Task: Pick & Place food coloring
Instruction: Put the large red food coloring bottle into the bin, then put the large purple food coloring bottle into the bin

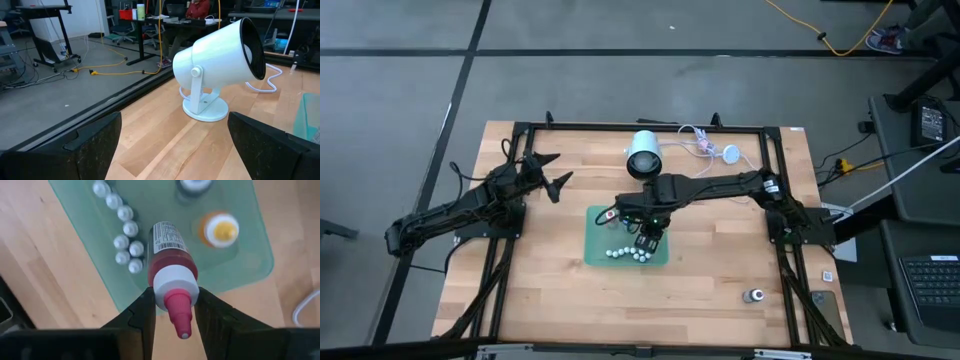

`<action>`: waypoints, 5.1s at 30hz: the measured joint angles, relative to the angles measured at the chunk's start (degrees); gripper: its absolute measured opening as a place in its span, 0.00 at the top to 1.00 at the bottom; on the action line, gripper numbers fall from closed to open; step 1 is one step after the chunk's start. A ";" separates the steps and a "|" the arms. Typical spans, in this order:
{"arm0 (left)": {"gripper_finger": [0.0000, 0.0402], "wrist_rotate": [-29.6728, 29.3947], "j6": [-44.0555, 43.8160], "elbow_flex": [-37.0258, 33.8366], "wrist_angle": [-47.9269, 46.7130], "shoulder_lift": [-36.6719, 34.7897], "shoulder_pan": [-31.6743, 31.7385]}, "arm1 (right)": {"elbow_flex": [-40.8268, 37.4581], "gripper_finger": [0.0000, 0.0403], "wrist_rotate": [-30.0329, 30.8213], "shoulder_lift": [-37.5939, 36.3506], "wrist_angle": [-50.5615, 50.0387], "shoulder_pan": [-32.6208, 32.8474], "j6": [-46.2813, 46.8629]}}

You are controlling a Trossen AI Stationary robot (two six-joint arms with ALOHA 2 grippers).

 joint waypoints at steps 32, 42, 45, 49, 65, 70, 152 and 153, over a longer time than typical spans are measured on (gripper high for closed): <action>0.10 0.00 0.00 0.00 0.00 0.01 0.02 | -0.57 0.69 8.65 5.53 4.89 2.13 -0.48; 0.10 0.00 0.00 -0.02 0.00 0.01 0.00 | -0.57 0.60 8.54 5.49 4.78 2.13 -0.06; 0.10 0.00 0.00 -0.01 0.00 0.02 0.01 | -0.57 0.59 8.66 5.46 4.78 2.13 0.84; 0.10 0.00 0.00 0.00 0.00 0.00 0.00 | -0.57 0.59 8.68 5.46 4.78 2.13 0.90; 0.10 0.00 0.00 -0.02 0.00 0.00 0.00 | 0.07 0.58 8.71 1.13 2.93 2.80 -0.53; 0.10 0.00 0.00 0.00 0.00 0.02 0.00 | -2.18 0.47 8.29 -3.93 3.25 3.83 1.56; 0.10 0.00 0.00 -0.01 0.00 0.01 0.01 | -60.36 0.70 -16.47 -36.68 21.34 38.32 58.20; 0.10 0.00 0.00 -0.01 0.00 0.01 0.00 | -59.42 0.70 -16.51 -36.66 20.19 37.86 57.05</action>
